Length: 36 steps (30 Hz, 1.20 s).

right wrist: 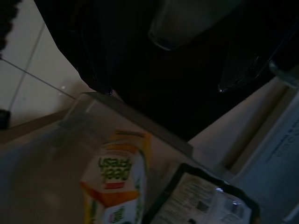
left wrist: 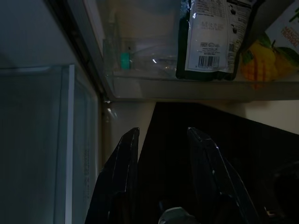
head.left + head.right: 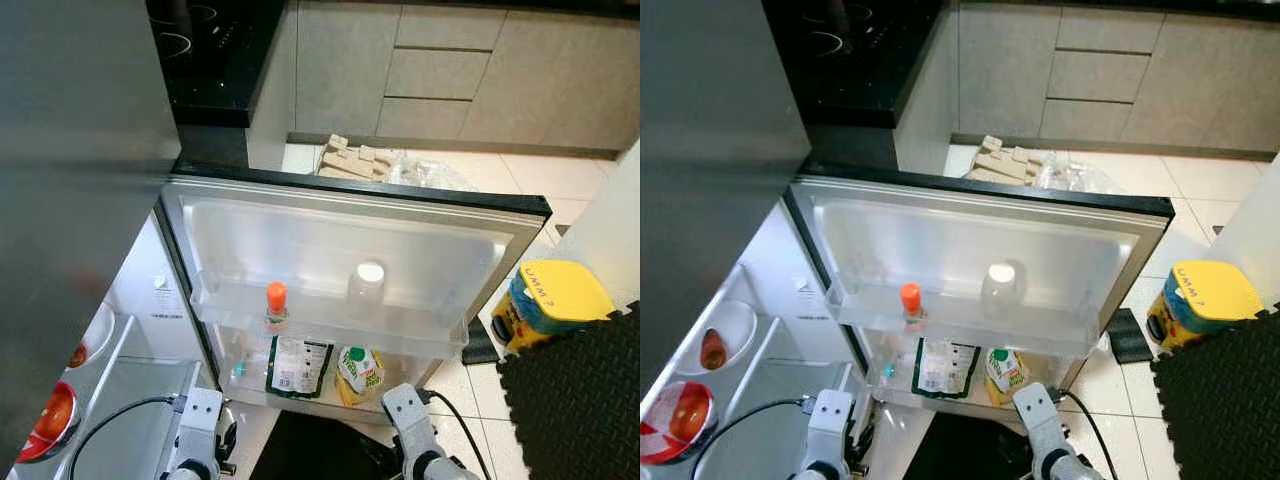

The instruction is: Restocking fridge

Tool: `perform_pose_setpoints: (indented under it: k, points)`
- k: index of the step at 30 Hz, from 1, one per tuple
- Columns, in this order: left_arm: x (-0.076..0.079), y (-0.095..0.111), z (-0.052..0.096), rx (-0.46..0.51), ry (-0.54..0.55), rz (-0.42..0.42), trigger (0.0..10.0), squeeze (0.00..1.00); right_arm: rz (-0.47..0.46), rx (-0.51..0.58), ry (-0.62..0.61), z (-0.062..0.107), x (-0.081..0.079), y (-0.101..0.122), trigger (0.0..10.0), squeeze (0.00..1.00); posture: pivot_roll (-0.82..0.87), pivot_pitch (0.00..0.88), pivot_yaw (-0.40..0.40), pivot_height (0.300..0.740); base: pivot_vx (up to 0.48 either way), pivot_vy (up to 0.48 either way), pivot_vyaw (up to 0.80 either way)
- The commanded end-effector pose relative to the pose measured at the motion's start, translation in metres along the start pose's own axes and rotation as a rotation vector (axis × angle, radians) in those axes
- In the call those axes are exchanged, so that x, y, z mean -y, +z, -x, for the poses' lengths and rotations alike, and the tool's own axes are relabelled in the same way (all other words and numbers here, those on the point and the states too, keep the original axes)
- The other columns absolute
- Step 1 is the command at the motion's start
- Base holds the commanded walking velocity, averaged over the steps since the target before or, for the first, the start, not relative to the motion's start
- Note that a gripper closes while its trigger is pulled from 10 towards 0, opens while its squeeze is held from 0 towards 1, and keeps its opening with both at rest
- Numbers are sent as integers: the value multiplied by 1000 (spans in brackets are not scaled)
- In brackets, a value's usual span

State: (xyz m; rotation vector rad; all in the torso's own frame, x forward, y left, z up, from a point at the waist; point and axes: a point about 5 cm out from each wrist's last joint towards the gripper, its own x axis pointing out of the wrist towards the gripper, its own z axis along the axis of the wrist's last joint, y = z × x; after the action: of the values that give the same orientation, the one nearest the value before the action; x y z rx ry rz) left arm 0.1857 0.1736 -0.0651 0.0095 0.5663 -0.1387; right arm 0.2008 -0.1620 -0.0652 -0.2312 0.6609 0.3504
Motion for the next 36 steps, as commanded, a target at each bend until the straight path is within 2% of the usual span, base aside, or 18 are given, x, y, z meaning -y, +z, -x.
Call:
perform_pose_setpoints:
  k: [1,7,16,22,36]
  points:
    - [5,-5,1,-18,1,25,10000,0,2,-27,6,2,-1,-6,10000,0,-92,46,-18,719,0,0,0]
    - [9,-5,1,-17,-36,20,10000,0,3,-30,12,3,1,-7,10000,0,-95,44,-21,719,0,-165,0]
    - [11,-6,2,-5,-16,9,10000,0,26,-37,1,3,3,-7,10000,0,-99,47,-29,719,0,-477,0]
    - [6,-8,4,-1,41,69,10000,0,50,-30,13,2,3,-5,10000,0,-98,50,-35,719,0,0,0]
    - [2,-11,6,-23,49,97,10000,0,54,-34,23,0,0,-2,10000,0,-94,49,-37,719,0,0,0]
